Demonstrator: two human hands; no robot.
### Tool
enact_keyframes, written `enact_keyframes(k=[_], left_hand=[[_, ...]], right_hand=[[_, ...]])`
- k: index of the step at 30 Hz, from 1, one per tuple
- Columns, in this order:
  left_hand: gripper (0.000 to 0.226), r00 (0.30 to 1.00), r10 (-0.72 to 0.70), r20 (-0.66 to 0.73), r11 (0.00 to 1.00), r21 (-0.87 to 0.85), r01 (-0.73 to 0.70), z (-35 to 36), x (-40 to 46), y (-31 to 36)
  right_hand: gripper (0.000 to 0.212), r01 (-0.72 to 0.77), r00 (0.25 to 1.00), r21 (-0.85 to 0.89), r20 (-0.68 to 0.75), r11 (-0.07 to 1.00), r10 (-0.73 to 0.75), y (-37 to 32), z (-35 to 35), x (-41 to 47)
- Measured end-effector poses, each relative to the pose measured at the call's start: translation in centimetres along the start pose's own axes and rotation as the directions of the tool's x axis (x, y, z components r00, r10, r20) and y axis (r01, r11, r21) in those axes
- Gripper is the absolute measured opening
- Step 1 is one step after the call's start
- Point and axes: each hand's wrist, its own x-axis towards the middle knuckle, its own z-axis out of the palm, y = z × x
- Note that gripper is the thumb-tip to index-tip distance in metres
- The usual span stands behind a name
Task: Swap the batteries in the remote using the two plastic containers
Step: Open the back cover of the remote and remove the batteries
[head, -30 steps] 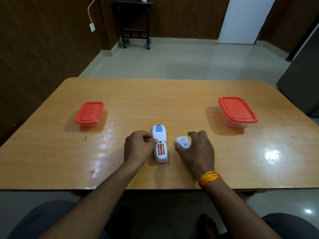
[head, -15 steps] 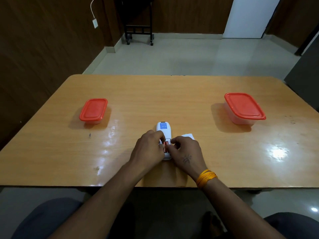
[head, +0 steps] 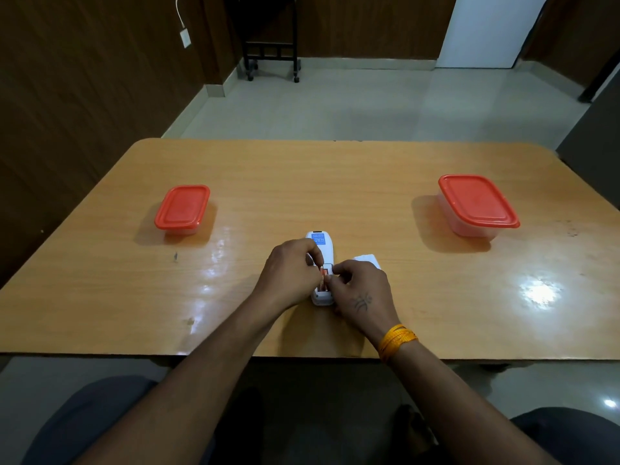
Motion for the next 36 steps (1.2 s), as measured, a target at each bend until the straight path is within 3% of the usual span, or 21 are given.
enact_keyframes(k=[3, 11, 15, 19, 24, 29, 36], left_hand=[[0.010, 1.000, 0.012, -0.011, 0.999, -0.046, -0.012, 0.3, -0.3, 0.1], [0.019, 0.985, 0.029, -0.169, 0.994, -0.103, -0.047, 0.5, -0.9, -0.4], [0.022, 0.989, 0.015, -0.145, 1.000, -0.021, -0.018, 0.3, -0.5, -1.0], [0.036, 0.994, 0.032, -0.101, 0.997, 0.077, -0.025, 0.9, -0.8, -1.4], [0.035, 0.995, 0.004, -0.095, 0.999, 0.052, 0.000, 0.6, -0.6, -1.8], [0.021, 0.998, 0.022, -0.058, 0.996, 0.090, -0.017, 0.3, -0.6, -1.5], [0.018, 0.999, 0.018, -0.033, 0.995, 0.100, -0.015, -0.1, -0.7, -1.2]], right_hand=[[0.018, 0.013, 1.000, -0.017, -0.001, 1.000, -0.013, -0.1, -0.1, 0.0], [0.021, 0.047, 0.999, -0.052, -0.014, 0.998, -0.047, -0.1, -0.4, -0.1], [0.023, 0.201, 0.979, -0.158, 0.009, 0.967, -0.202, -0.4, -1.9, 0.2], [0.021, 0.442, 0.894, -0.302, 0.232, 0.845, -0.384, -0.8, -3.4, 1.1], [0.020, 0.588, 0.794, -0.415, 0.461, 0.694, -0.397, -2.4, -4.2, 3.0], [0.020, 0.711, 0.693, -0.471, 0.594, 0.523, -0.408, -4.2, -4.8, 4.2], [0.017, 0.796, 0.600, -0.453, 0.681, 0.401, -0.420, -5.1, -5.2, 4.4]])
